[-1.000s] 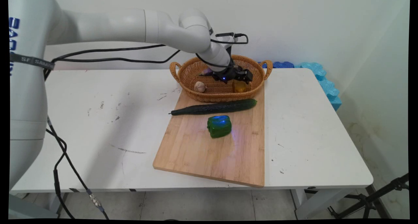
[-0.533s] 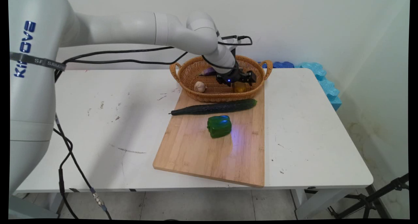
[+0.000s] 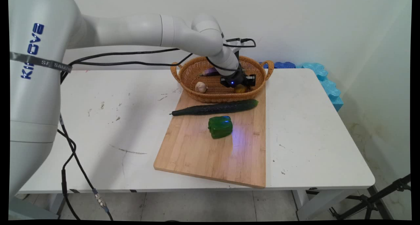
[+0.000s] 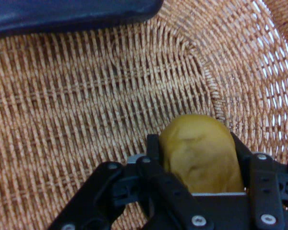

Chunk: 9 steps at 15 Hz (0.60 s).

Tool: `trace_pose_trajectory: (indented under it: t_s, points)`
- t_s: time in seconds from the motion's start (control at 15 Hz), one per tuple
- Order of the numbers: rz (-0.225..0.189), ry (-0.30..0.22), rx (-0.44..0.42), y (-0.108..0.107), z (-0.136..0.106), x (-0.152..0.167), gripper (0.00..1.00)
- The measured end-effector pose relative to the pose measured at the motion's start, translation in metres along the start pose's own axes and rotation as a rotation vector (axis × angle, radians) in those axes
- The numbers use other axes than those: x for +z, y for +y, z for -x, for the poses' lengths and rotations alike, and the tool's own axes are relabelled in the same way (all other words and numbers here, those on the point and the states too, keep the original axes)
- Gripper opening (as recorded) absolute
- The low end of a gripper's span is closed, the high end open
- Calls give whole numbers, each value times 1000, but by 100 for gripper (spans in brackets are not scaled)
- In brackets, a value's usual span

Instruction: Place the picked object on the cutting board

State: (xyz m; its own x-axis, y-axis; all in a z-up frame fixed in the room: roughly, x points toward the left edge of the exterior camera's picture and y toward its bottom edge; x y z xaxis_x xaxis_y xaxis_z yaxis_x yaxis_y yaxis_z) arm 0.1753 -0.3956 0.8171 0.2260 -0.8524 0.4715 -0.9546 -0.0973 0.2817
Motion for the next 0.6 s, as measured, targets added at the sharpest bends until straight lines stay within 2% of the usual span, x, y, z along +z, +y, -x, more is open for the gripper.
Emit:
trace_pose_trajectory:
  t_s: [0.6]
  points:
    - [10,8,28,5,-5,-2,0]
